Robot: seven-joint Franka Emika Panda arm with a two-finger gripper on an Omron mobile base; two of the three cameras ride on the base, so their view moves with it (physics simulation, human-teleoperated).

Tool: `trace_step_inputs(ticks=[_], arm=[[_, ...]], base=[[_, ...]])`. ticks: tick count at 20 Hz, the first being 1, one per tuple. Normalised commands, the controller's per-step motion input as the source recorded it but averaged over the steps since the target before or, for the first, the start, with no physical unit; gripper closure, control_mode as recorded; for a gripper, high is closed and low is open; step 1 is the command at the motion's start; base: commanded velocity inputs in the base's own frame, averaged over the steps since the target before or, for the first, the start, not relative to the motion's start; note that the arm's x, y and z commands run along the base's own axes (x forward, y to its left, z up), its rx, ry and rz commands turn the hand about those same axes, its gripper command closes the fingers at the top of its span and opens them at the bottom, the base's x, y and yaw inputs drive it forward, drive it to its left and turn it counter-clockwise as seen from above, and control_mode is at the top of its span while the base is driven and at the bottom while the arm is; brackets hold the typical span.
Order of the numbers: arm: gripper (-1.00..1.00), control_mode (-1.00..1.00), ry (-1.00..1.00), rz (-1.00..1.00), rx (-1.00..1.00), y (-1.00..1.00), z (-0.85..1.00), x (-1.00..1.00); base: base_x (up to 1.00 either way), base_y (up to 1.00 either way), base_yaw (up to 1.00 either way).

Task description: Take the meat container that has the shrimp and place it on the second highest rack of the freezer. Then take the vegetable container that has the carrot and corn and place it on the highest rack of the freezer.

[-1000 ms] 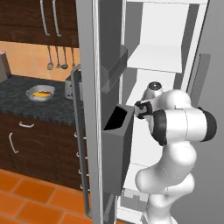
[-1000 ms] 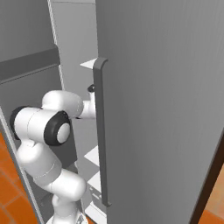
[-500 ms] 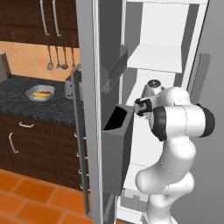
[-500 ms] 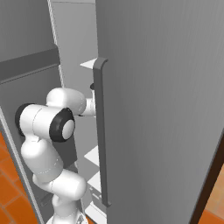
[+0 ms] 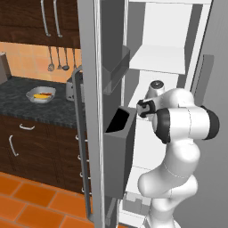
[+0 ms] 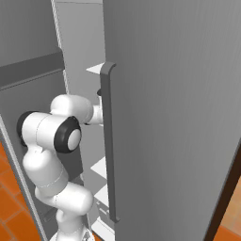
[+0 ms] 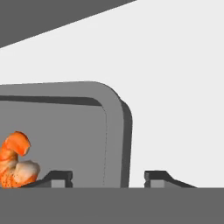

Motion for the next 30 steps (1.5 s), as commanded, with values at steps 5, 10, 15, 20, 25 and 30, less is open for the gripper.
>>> trace_step_inputs(ticks=[5, 10, 15, 20, 25, 30], arm=[[-1.00, -1.00, -0.08, 0.00, 0.00, 0.00, 0.00, -0.34], [-1.00, -1.00, -0.11, 0.00, 0.00, 0.00, 0.28, -0.72], [-1.00, -1.00, 0.03, 0.02, 0.00, 0.22, 0.48, -0.58], [-1.00, -1.00, 0.00, 0.07, -0.02, 0.45, 0.40, -1.00], [-1.00, -1.00, 0.04, 0.05, -0.02, 0.07, 0.60, -1.00], [-1.00, -1.00, 0.08, 0.18, -0.10, 0.13, 0.51, -1.00]], base=[[0.00, 0.00, 0.00], [0.00, 0.00, 0.00], [0.00, 0.00, 0.00], [0.00, 0.00, 0.00], [0.00, 0.00, 0.00], [0.00, 0.00, 0.00]])
